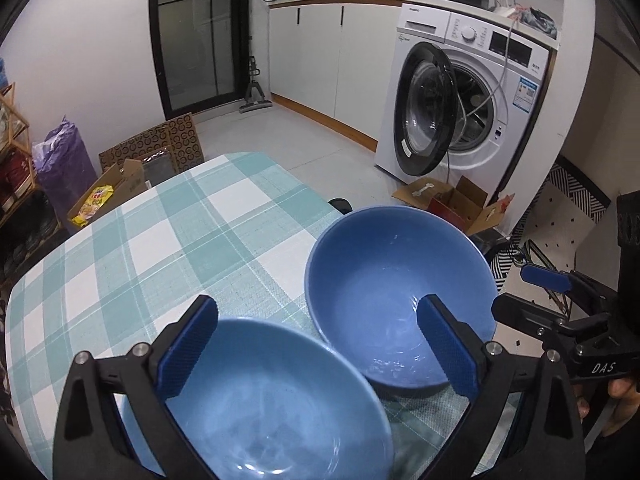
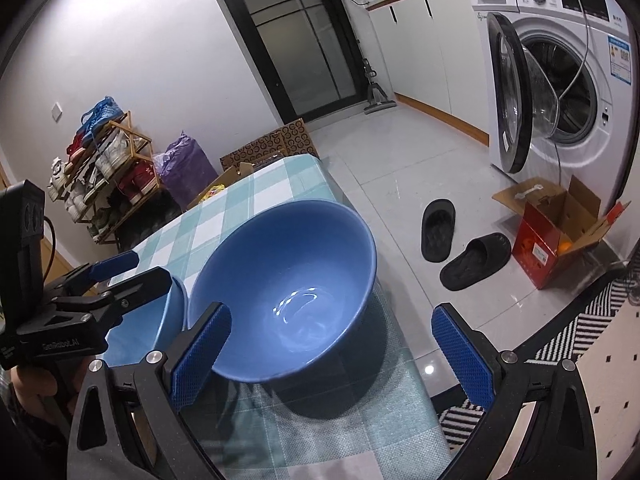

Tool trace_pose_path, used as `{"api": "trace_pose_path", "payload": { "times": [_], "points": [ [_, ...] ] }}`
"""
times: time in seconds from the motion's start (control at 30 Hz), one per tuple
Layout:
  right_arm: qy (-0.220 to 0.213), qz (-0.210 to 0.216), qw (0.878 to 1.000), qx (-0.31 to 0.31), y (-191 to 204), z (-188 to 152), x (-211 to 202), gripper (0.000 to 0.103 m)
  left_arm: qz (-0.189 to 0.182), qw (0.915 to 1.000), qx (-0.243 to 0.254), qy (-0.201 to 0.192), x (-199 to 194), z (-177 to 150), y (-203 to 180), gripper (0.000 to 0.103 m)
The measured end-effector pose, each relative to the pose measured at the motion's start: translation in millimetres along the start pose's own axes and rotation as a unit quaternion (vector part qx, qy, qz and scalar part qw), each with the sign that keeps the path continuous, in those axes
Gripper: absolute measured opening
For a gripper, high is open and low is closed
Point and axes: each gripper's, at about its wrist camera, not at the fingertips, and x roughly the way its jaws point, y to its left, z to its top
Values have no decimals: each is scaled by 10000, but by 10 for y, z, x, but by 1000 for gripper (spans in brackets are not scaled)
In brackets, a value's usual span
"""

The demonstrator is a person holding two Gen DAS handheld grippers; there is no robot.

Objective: Organize plates and bowls
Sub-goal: 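Move both tools to the remaining blue bowl and close on its rim, then lift the blue bowl with both grippers and carry it to the bowl stack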

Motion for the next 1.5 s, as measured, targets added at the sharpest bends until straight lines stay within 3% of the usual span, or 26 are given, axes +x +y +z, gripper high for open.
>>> {"api": "trace_pose_path", "payload": {
  "times": [0.27,0.33,0.43,0.77,1.0,1.17,1.5],
  "points": [
    [60,0,9999,114,-82,-15,112,102,-12,9993,308,193,202,127,-106,89],
    [55,14,9999,146,-100,-20,120,102,-49,9991,326,272,265,150,-115,74],
    [87,42,9999,136,-114,-31,150,99,-86,9987,273,434,374,169,-110,62],
    [354,261,9990,78,-58,-86,288,74,-126,9969,294,721,550,195,-161,52],
    [404,332,9986,-6,14,-123,314,68,-133,9945,280,997,659,170,-159,46],
    [439,511,9977,-69,73,-156,315,61,-94,9946,313,988,665,158,-164,43],
    [429,403,9982,-69,79,-133,284,55,67,9942,410,989,657,148,-181,33]
  ]
}}
